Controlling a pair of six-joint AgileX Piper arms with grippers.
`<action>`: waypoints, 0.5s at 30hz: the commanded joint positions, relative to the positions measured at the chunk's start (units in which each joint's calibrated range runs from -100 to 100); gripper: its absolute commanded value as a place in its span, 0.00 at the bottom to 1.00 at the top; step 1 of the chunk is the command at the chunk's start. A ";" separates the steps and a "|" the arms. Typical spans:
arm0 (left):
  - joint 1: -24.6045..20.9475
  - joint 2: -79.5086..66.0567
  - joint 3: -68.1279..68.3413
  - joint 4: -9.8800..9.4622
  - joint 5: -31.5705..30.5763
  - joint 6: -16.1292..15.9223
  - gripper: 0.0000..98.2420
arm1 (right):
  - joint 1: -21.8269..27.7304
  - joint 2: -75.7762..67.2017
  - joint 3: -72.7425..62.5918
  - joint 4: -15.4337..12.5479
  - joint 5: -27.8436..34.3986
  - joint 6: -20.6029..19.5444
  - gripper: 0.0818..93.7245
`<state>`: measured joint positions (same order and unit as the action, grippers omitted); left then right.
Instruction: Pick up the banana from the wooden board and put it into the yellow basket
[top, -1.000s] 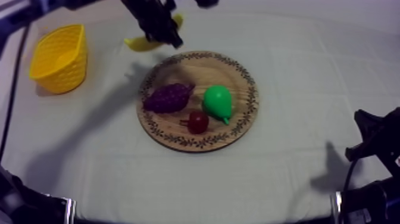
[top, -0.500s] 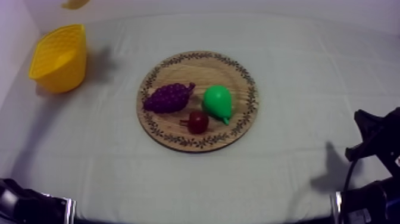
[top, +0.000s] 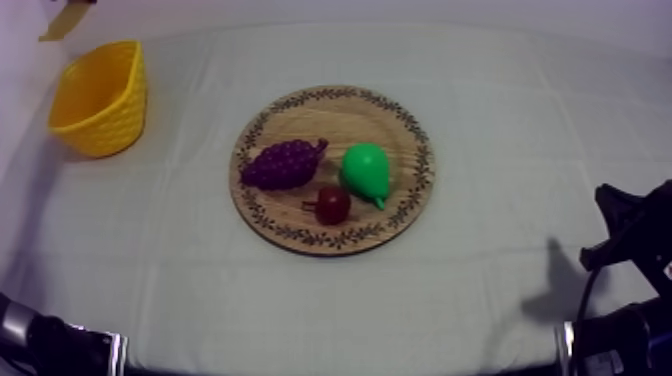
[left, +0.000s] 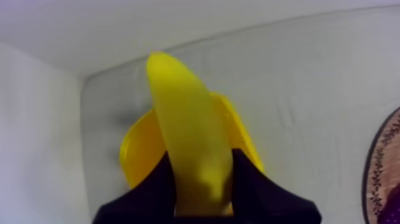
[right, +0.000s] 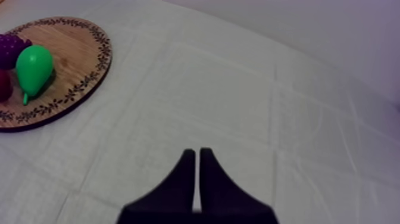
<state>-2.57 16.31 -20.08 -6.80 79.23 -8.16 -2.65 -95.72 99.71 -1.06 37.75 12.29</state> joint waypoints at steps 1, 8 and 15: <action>-1.13 2.11 0.40 -0.06 -0.49 0.12 0.28 | -0.03 -0.03 -0.05 0.01 0.00 -0.01 0.01; -2.40 7.18 2.72 -0.23 -3.28 0.74 0.44 | -0.03 -0.03 -0.05 0.01 0.00 -0.01 0.01; -2.67 7.74 5.05 0.02 -4.49 0.97 0.73 | -0.03 -0.03 -0.05 0.01 0.00 -0.01 0.01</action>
<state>-5.16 24.34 -15.30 -6.86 74.75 -7.26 -2.65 -95.72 99.71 -1.06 37.75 12.29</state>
